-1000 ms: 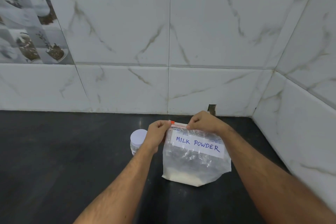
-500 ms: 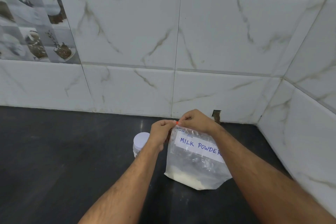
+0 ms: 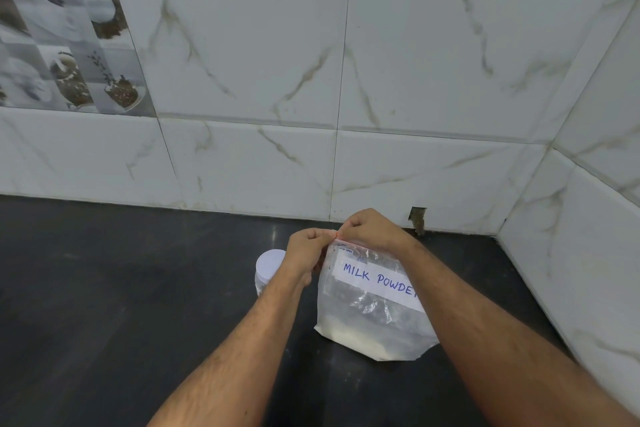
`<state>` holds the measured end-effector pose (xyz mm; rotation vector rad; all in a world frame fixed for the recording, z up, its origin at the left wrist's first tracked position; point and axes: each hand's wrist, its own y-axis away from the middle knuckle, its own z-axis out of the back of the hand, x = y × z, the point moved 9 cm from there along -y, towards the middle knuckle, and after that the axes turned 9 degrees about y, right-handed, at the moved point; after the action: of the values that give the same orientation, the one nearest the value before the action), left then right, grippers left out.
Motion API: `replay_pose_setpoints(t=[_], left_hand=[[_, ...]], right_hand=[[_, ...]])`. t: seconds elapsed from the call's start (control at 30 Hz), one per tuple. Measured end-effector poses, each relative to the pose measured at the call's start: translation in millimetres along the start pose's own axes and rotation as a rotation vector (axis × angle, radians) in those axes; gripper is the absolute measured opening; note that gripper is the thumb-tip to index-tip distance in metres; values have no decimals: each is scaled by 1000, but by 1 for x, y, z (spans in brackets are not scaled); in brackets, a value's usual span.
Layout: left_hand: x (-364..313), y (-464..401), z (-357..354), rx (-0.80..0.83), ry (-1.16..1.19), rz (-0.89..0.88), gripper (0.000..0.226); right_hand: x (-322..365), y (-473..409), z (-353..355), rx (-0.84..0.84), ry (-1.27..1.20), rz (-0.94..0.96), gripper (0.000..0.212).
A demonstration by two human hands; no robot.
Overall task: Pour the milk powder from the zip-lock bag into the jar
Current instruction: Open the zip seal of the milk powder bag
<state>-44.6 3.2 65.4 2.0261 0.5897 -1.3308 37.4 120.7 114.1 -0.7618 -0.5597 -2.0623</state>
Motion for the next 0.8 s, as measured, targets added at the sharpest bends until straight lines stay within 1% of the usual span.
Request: replay_pose_setpoints(t=[0.13, 0.3, 0.57, 0.8], left_hand=[[0, 0, 0, -7, -34, -3, 11], [-2, 0, -3, 2, -55, -41, 14], [-3, -6, -5, 12, -155, -99, 16], [-2, -9, -6, -21, -194, -141, 16]], right_hand=[[-1, 4, -1, 6, 2, -7, 15], [0, 5, -2, 11, 76, -13, 20], [8, 6, -7, -16, 190, -20, 16], [10, 15, -3, -55, 218, -46, 15]])
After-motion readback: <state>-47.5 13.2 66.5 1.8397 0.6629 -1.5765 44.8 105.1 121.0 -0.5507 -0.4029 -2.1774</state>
